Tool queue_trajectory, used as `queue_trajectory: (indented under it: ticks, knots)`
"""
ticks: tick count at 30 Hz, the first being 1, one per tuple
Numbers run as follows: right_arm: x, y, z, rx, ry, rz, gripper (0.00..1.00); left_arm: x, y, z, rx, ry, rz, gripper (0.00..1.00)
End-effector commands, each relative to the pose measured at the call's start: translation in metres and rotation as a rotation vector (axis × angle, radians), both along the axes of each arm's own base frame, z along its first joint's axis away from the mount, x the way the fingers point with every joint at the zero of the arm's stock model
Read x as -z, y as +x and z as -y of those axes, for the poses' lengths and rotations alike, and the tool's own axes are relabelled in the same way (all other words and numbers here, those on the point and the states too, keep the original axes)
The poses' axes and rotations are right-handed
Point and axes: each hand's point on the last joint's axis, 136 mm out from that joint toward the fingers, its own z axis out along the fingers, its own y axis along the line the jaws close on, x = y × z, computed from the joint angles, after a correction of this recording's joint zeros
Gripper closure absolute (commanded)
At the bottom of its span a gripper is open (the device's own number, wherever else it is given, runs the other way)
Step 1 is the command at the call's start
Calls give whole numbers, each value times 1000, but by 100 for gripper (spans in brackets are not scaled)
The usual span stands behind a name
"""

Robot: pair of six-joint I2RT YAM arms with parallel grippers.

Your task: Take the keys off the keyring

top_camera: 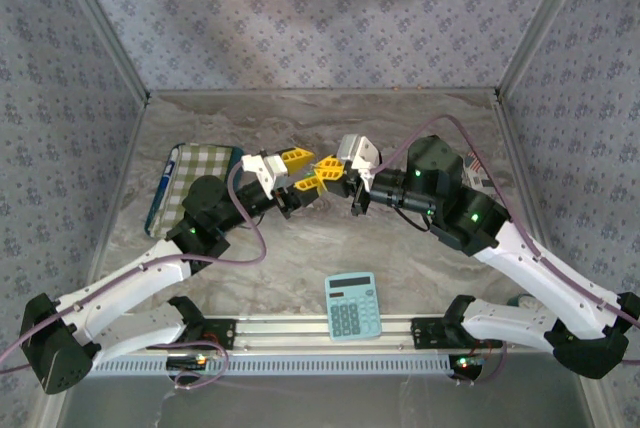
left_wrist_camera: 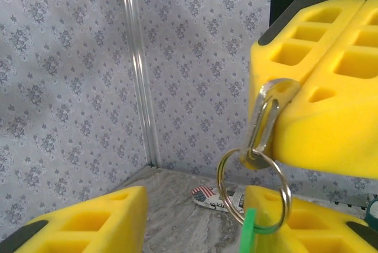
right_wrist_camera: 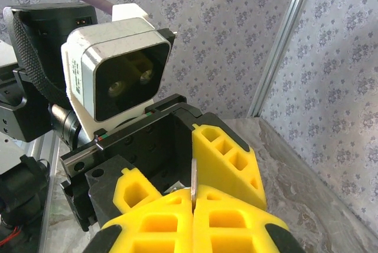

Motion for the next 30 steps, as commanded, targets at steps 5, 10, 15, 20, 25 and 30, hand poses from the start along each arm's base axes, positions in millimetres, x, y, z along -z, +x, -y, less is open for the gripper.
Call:
queue_trajectory:
  ticks: [5,10,15,20,25,30]
  knots:
    - [-17,-7,6,-7,46,-1,100,-29,-5,-4,-7,-66,81,65]
    - [-18,-7,8,-4,51,-1,100,-31,-3,-5,-17,-72,83,77]
    - [-17,-8,11,1,58,-1,100,-34,-5,-6,-11,-77,87,90]
    - [-14,-5,13,13,61,-14,100,-34,-8,-4,9,-47,67,78]
    - [-15,-7,12,3,68,-24,100,-32,-6,-1,10,-43,58,58]
    - [-17,-8,12,-3,73,-26,100,-34,-6,1,20,-55,66,59]
